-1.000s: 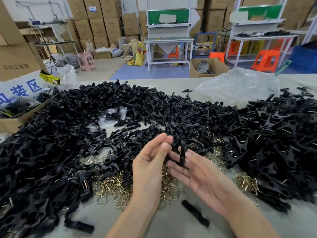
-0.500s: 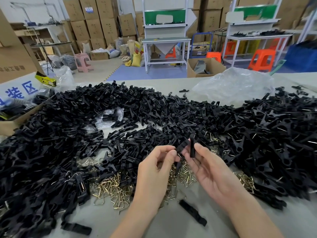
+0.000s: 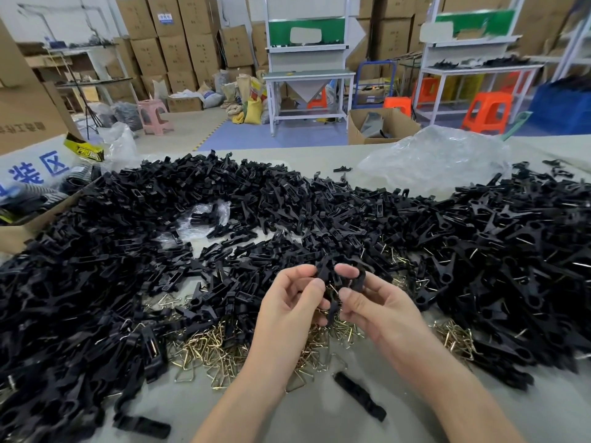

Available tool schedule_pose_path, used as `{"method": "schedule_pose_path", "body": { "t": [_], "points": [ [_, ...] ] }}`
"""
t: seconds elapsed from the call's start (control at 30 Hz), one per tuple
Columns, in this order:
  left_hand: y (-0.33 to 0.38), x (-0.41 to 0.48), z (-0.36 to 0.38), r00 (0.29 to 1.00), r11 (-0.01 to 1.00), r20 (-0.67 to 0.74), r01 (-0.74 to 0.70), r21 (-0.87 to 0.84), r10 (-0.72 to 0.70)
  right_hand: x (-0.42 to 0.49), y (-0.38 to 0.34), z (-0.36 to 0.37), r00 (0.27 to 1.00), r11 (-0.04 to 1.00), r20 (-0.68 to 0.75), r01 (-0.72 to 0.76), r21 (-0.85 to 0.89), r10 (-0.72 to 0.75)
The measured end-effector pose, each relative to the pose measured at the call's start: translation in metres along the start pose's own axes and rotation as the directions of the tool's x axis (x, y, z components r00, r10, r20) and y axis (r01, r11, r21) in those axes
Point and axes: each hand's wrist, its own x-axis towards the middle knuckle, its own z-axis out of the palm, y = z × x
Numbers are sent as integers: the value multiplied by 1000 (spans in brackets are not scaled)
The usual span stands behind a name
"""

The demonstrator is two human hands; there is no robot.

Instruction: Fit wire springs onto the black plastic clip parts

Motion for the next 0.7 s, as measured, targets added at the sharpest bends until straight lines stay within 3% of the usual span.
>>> {"method": "schedule_pose_path", "body": {
  "t": [0.17,0.33,0.5,0.7],
  "points": [
    [1,-5,2,994,984,104,-49,173,31,0,3,4,999,998,47,27,-49,-25],
    [1,-6,3,994,972,94,-79,223,59,1,5,0,998,995,-35,54,-88,-57],
    [0,-7,5,991,963,103,-109,245,86,2,11,-3,999,997,-30,45,63,-43],
    [0,-7,5,989,957,120,-113,266,83,3,4,0,997,998,-66,27,-54,-31]
  ]
}}
